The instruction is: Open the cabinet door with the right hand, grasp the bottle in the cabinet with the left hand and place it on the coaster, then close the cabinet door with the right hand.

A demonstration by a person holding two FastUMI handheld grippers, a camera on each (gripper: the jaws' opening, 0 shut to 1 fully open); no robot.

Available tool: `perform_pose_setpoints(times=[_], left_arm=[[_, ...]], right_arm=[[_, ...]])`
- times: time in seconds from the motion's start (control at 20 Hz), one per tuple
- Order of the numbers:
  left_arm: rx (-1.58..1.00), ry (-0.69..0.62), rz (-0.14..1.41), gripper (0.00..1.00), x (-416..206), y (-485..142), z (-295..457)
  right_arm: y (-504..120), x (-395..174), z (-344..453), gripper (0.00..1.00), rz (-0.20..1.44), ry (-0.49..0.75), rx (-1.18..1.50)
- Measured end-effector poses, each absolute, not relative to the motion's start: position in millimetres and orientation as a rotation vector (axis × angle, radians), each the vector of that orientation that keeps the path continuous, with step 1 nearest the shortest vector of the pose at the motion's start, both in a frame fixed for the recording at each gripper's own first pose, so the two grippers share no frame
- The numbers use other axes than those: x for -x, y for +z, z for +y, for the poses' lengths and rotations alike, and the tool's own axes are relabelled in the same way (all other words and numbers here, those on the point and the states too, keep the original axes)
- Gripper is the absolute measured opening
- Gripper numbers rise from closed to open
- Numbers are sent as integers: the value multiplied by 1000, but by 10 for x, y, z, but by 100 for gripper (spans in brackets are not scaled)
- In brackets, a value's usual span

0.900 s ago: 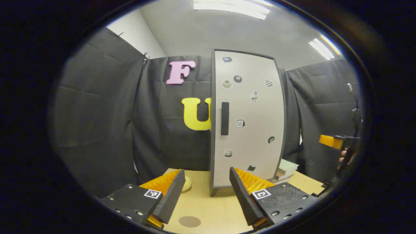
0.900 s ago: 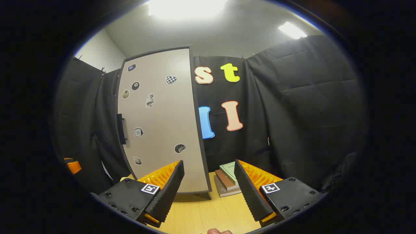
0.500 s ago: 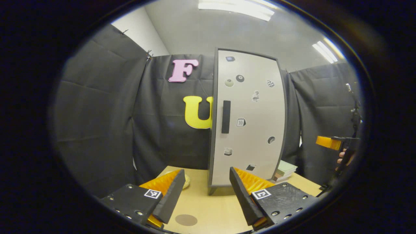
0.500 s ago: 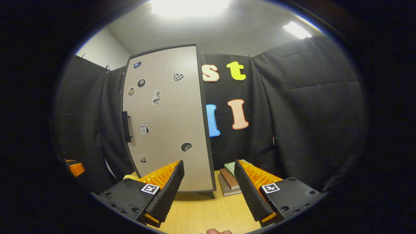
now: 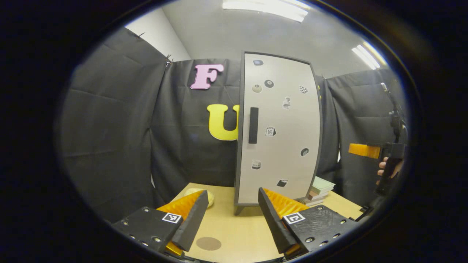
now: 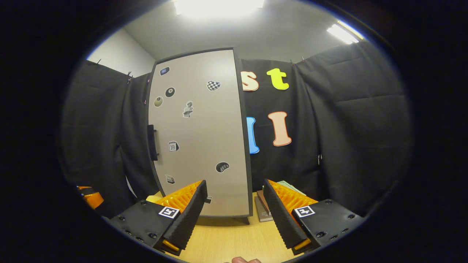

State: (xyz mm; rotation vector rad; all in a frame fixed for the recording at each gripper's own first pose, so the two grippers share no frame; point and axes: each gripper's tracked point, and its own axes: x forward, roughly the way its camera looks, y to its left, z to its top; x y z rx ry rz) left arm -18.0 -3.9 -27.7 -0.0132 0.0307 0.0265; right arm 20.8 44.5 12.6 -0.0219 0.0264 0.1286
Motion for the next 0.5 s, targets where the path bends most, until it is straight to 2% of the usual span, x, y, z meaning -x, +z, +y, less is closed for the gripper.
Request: perform_pose_setpoints(times=[0.1,0.15,0.2,0.3,0.35,0.4,0.5], left_arm=[[7,38,39,82,223,-328,-2],[5,45,43,85,241,-354,22],[5,54,46,82,267,-373,50],[6,74,52,83,322,-418,111],[8,86,54,83,355,-446,153],[12,97,57,83,385,-462,192],[25,121,64,85,435,-509,285]], right_arm=[[221,-307,559,98,17,147,19],[276,-362,621,98,10,156,22],[344,-420,685,98,4,165,29],[460,-534,847,98,-2,187,46],[525,-589,958,92,-5,205,52],[596,-640,1082,98,-10,227,58],[737,-745,1341,98,-31,265,76]])
